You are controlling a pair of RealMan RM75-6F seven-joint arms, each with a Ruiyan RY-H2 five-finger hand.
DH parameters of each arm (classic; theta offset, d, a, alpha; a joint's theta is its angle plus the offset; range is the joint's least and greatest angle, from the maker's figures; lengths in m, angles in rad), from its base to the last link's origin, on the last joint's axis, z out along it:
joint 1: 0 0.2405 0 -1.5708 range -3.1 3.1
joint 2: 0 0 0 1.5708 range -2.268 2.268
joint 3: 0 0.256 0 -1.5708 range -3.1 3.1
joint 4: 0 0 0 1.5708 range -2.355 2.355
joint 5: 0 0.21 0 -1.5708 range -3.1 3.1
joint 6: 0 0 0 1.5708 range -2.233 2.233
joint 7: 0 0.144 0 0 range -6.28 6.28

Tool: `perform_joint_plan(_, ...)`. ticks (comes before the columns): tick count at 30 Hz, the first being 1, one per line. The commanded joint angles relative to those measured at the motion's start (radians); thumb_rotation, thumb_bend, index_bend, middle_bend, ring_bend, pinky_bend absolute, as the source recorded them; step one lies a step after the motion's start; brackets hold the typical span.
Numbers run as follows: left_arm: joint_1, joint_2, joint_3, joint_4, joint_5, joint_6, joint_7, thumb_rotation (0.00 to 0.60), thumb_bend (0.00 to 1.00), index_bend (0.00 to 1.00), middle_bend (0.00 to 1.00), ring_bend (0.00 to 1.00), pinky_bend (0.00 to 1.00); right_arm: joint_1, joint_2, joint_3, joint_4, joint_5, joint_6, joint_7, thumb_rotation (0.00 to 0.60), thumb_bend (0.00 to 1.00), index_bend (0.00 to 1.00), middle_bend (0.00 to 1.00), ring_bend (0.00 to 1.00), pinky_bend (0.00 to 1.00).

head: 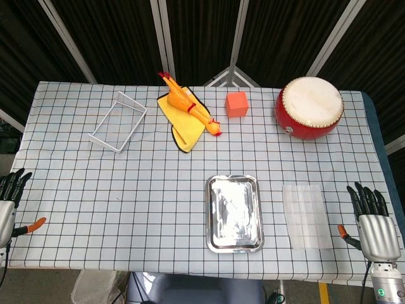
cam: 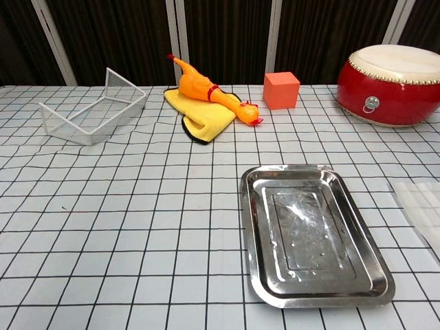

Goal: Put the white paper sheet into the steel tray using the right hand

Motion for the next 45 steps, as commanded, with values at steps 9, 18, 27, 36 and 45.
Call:
perform_joint_plan(9, 0.000, 0.001, 0.001, 0.001, 0.008, 0.005, 0.000, 0.600, 0.00, 0.00, 0.00, 0.00, 0.00, 0.000, -0.013, -0.014, -0.003, -0.017, -0.004, -0.024, 0.600, 0.32, 0.00, 0.00, 0.00, 0.00)
perform_joint_plan(18, -0.004, 0.003, -0.005, -0.001, -0.002, -0.001, -0.006, 0.600, 0.00, 0.00, 0.00, 0.00, 0.00, 0.002, -0.087, -0.064, -0.016, -0.027, -0.056, -0.157, 0.600, 0.32, 0.00, 0.00, 0.00, 0.00)
perform_joint_plan(27, -0.004, 0.008, -0.007, -0.005, -0.003, -0.002, -0.015, 0.600, 0.00, 0.00, 0.00, 0.00, 0.00, 0.001, -0.170, -0.081, 0.026, 0.040, -0.123, -0.268, 0.600, 0.32, 0.00, 0.00, 0.00, 0.00)
perform_joint_plan(36, -0.003, 0.008, -0.006, -0.010, -0.006, -0.002, -0.011, 0.600, 0.00, 0.00, 0.00, 0.00, 0.00, -0.005, -0.207, -0.081, 0.103, 0.141, -0.176, -0.347, 0.600, 0.32, 0.00, 0.00, 0.00, 0.00)
perform_joint_plan(45, -0.001, 0.010, -0.004, -0.009, -0.001, 0.002, -0.019, 0.600, 0.00, 0.00, 0.00, 0.00, 0.00, 0.000, -0.232, -0.060, 0.147, 0.206, -0.205, -0.353, 0.600, 0.32, 0.00, 0.00, 0.00, 0.00)
